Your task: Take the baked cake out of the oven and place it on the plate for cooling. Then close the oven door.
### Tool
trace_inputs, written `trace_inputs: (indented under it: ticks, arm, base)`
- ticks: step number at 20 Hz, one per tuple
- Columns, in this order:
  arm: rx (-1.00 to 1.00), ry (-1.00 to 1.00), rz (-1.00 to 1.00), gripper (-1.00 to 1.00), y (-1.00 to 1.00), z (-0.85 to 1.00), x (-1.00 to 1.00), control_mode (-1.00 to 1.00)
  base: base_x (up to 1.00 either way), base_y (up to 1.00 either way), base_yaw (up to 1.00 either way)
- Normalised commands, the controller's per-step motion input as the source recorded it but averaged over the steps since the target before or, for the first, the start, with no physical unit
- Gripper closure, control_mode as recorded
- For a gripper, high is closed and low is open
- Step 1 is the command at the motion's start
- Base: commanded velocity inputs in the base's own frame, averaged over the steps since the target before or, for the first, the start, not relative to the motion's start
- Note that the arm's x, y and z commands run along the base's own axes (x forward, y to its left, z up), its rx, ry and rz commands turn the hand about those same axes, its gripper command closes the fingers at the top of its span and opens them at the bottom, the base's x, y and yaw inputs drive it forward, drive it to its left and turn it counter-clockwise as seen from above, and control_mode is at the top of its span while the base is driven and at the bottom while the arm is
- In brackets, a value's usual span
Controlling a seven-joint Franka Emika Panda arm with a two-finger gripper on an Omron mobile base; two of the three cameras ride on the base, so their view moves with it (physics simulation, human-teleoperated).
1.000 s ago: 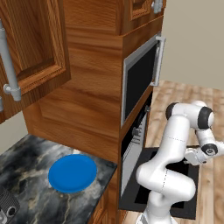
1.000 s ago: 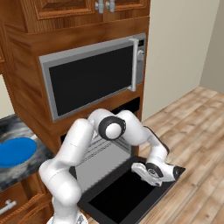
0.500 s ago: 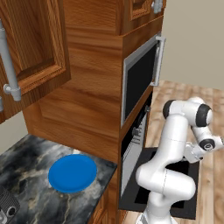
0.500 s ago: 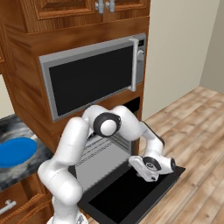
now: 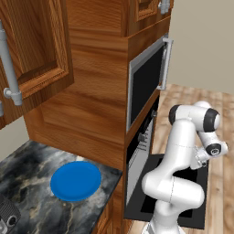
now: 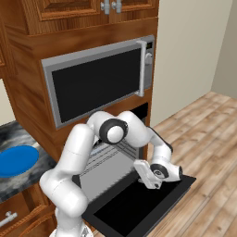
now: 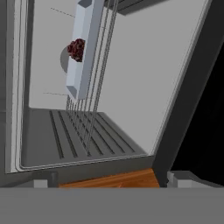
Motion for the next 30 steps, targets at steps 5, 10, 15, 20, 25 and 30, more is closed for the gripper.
trace_inputs:
  ticks: [5, 10, 15, 20, 25, 30]
  arm:
    - [0.07, 0.0, 0.0, -1.0, 0.23, 0.01, 0.2, -1.0]
    - [0.03, 0.0, 0.0, -1.0, 0.25, 0.09, 0.23, -1.0]
    - [0.07, 0.0, 0.0, -1.0, 0.32, 0.08, 0.15, -1.0]
    - [0.11, 0.0, 0.0, -1.0, 0.28, -0.02, 0.16, -1.0]
    - [0.13, 0.0, 0.0, -1.0, 0.2, -0.02, 0.32, -1.0]
    - [0.13, 0.0, 0.0, -1.0, 0.21, -0.02, 0.25, -1.0]
  base:
    - [0.0, 0.0, 0.0]
    - [0.0, 0.0, 0.0]
    - [0.0, 0.0, 0.0]
    - [0.0, 0.0, 0.0]
    - [0.0, 0.0, 0.0]
    - [0.0, 0.0, 0.0]
